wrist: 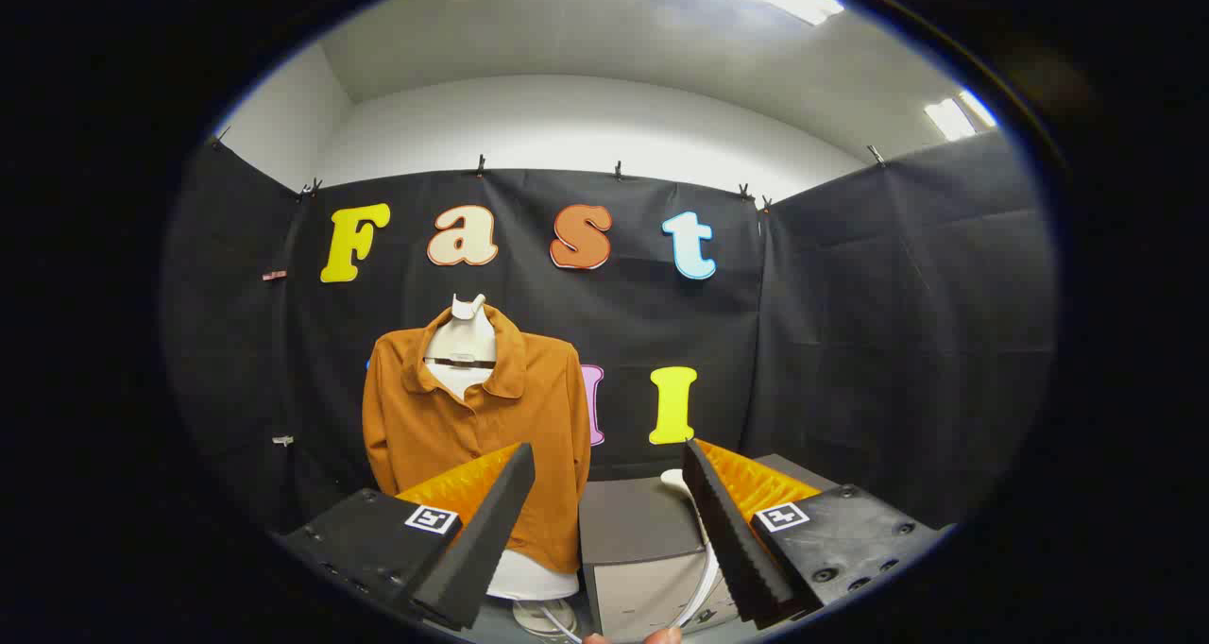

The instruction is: Iron the clothes twice with a garment steamer, once on the left side and once on the right side.

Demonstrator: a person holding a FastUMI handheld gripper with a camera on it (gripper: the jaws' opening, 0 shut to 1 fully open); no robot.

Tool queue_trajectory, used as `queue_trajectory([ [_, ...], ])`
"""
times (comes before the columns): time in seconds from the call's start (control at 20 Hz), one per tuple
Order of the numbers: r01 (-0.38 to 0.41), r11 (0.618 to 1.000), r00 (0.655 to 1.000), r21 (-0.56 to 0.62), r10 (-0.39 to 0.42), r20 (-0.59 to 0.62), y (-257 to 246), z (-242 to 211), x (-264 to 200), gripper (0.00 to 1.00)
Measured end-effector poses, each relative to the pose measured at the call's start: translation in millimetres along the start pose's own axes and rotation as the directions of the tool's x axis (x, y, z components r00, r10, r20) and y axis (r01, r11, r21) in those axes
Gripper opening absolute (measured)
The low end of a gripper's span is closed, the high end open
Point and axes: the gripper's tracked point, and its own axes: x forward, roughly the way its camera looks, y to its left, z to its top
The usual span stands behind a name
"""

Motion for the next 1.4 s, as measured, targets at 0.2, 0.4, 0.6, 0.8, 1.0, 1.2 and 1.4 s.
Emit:
queue_trajectory([
  [0.2, -0.015, 1.000, 1.000, -0.001, 0.015, -0.008, 1.2, 1.6, -7.6, 0.98],
  [0.4, -0.026, 1.000, 1.000, 0.001, 0.026, -0.005, 4.6, 3.6, -11.5, 0.98],
  [0.6, -0.029, 1.000, 1.000, 0.000, 0.029, -0.013, 4.9, 2.0, -13.3, 0.98],
  [0.8, -0.030, 1.000, 0.999, 0.003, 0.030, -0.024, 3.8, -1.1, -12.1, 0.99],
  [1.0, -0.022, 1.000, 0.998, 0.008, 0.023, -0.053, -3.9, -9.0, 1.9, 0.98],
  [1.2, -0.002, 1.000, 0.983, 0.014, 0.005, -0.183, -25.5, -40.1, 37.2, 0.98],
  [1.4, -0.005, 0.999, 0.930, 0.042, 0.020, -0.367, -50.9, -89.6, 82.8, 0.99],
])
